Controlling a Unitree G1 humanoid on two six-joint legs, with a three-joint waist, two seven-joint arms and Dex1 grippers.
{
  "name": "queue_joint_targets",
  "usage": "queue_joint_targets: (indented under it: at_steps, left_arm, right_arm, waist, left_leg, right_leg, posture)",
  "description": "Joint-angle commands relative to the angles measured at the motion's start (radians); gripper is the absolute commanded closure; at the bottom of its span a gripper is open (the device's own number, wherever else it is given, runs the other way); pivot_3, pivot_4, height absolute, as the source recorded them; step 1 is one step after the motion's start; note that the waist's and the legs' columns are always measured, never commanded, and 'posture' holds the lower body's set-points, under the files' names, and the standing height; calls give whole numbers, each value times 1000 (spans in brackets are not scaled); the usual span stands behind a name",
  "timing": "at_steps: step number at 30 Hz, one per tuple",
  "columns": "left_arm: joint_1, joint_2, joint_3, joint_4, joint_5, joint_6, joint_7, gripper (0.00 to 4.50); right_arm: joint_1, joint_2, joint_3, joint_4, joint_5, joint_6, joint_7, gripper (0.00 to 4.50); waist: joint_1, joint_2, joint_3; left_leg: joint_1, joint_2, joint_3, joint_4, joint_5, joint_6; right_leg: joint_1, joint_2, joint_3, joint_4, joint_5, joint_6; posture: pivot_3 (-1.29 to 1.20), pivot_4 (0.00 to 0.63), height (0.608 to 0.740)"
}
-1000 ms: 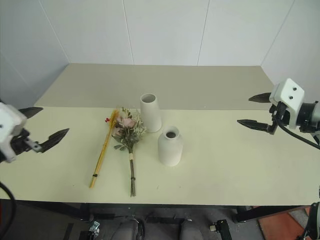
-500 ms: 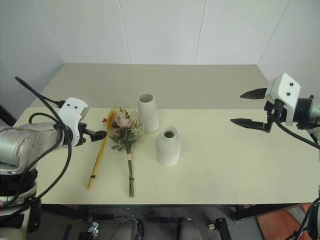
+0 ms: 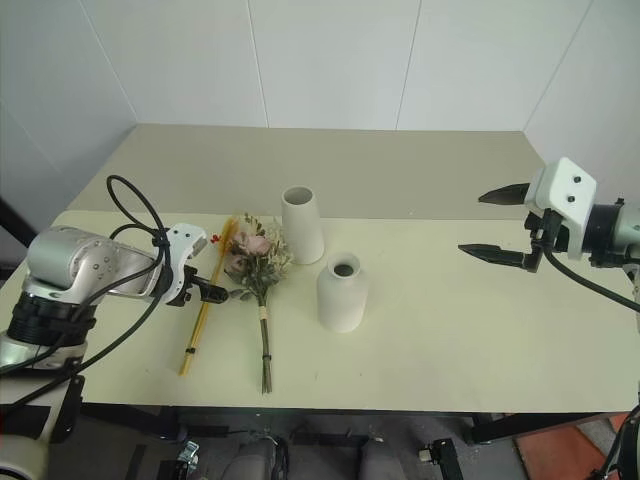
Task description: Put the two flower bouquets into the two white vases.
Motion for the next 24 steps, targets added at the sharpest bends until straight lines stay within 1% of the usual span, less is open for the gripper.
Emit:
queue_joint_targets:
  at_steps: [1, 2, 3, 5, 9, 13, 14, 17, 19, 21, 22, 23, 24]
  left_arm:
    - [-37, -36, 7, 56, 17, 5, 38, 629]
    - [-43, -50, 18, 73, 17, 5, 46, 873]
    - [-48, -59, 20, 80, 22, 5, 57, 1251]
    - [-53, -72, 20, 86, 42, 5, 73, 1812]
    - [-59, -86, 28, 98, 72, 5, 88, 3107]
    - [-57, -108, 77, 128, 119, 5, 109, 4348]
    - [-53, -115, 88, 126, 137, 5, 119, 4428]
    - [-49, -152, 147, 135, 215, 5, 167, 4428]
    - [-48, -198, 231, 134, 277, -33, 220, 4428]
    - [-39, -243, 315, 108, 337, -118, 289, 4428]
    - [-21, -260, 331, 77, 376, -203, 331, 4428]
    - [-2, -269, 328, 51, 425, -300, 372, 4428]
    - [0, -263, 291, 52, 492, -384, 416, 4428]
  right_arm:
    - [3, -31, -57, -38, 22, 9, -13, 0]
    - [7, -33, -60, -39, 22, 8, -14, 0]
    - [11, -34, -62, -40, 21, 9, -15, 0]
    - [17, -35, -64, -44, 19, 10, -17, 0]
    - [24, -35, -68, -52, 19, 15, -18, 0]
    - [18, -38, -63, -38, 10, 12, -17, 0]
    - [17, -38, -62, -37, 9, 10, -17, 0]
    - [15, -32, -62, -33, 14, 1, -14, 0]
    - [6, -30, -62, -23, 18, 2, -12, 0]
    - [7, -32, -67, -21, 21, 2, -11, 0]
    - [10, -34, -71, -21, 22, 2, -10, 0]
    - [14, -35, -77, -22, 24, 3, -11, 0]
    - [18, -37, -82, -22, 26, 4, -12, 0]
  waist:
    - [0, 0, 0]
    - [0, 0, 0]
    - [0, 0, 0]
    - [1, 0, 0]
    - [3, 0, 0]
    - [2, 0, 0]
    - [1, 0, 0]
    - [1, 0, 0]
    - [-1, 0, 0]
    - [-4, 0, 0]
    - [-5, 0, 0]
    - [-6, -1, 0]
    - [-6, -1, 0]
  left_leg:
    - [0, 0, 0, 0, 0, 0]
    - [1, 0, 0, 0, 0, 0]
    - [1, 0, 0, 0, 0, 0]
    - [1, 0, 0, 0, 0, 0]
    - [1, 0, 0, 0, 0, 0]
    - [2, 0, 0, 0, 0, 0]
    - [2, 0, 0, 0, 0, 0]
    - [2, -1, 0, 0, 0, 0]
    - [2, -1, 0, 0, 0, 0]
    - [2, -1, 0, 0, 0, 0]
    - [2, -1, 0, 0, 0, 0]
    - [1, -1, 0, 0, 0, 0]
    - [1, -1, 0, 0, 0, -1]
  right_leg:
    - [0, 0, 0, 0, 0, 0]
    - [1, 0, 0, 0, 0, 0]
    - [1, 0, 0, 0, 0, 1]
    - [1, 0, 0, 0, 0, 1]
    - [1, 0, 0, 0, 0, 1]
    - [1, 0, 0, 0, 0, 1]
    - [1, 0, 1, 0, 0, 1]
    - [2, 0, 1, 0, 0, 1]
    - [2, 0, 1, 0, 0, 1]
    - [1, 0, 1, 0, 1, 1]
    - [1, 0, 1, 0, 1, 0]
    - [1, 0, 1, -1, 4, -3]
    - [1, 0, 1, -1, 4, -4]
  posture:
    - [0, 150, 740]
    - [0, 150, 740]
    - [0, 150, 740]
    - [0, 150, 740]
    - [0, 150, 740]
    - [0, 150, 740]
    - [0, 150, 740]
    - [0, 150, 740]
    - [0, 150, 740]
    - [0, 150, 740]
    - [0, 150, 740]
    - [0, 150, 740]
    - [0, 150, 740]
